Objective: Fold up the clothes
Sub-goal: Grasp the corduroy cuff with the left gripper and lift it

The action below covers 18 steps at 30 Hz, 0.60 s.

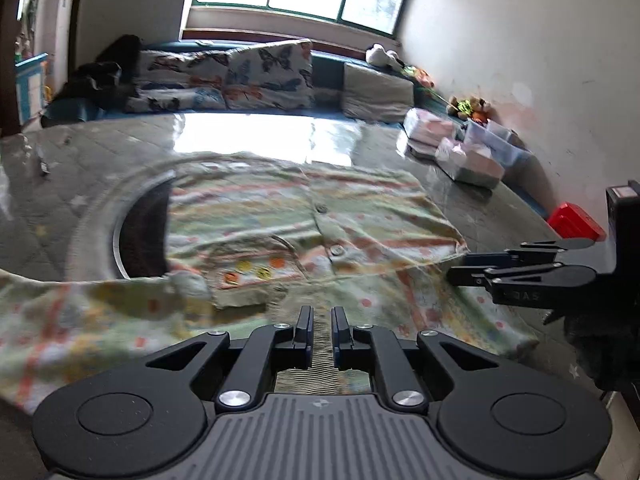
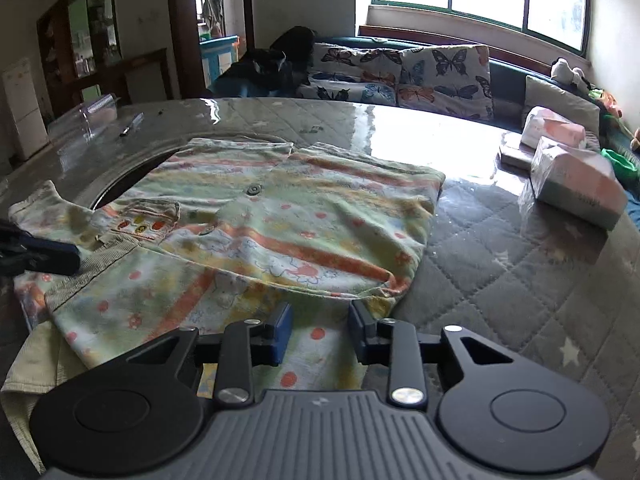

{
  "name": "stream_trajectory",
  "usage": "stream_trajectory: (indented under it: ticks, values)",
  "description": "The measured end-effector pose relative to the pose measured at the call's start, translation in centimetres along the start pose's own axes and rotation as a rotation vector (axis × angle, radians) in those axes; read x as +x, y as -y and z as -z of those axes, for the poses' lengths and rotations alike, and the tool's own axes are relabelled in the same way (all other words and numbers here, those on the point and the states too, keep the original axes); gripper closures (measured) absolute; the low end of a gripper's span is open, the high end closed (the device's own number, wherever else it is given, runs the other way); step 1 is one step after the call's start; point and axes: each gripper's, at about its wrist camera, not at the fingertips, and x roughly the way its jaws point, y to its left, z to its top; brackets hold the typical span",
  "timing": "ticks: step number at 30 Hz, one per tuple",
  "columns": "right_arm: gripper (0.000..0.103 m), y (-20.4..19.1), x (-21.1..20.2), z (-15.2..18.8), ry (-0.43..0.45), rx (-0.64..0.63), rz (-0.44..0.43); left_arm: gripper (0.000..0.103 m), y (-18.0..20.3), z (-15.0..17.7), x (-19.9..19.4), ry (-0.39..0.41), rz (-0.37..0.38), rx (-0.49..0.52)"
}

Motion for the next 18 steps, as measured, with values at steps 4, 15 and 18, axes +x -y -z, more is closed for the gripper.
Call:
stream_trajectory:
  ticks: [4, 15, 18]
  values:
    - [0.071, -0.5, -0.9, -0.2, 0.006, -0.025, 0.004, 0.093, -0.4, 0.4, 1.7, -0.035, -0.002, -0.017]
    - [0.053, -2.4, -2.5, 1.5, 0.005, -0.024, -0.029, 0.054, -1.9, 1.1, 0.1, 0.003, -0.047, -0.051]
    - [0.05, -2.5, -3.5, 2.2, 0.012, -0.006, -0.041, 0.051, -3.2, 1.3, -1.3, 0.031, -0.097, -0.073]
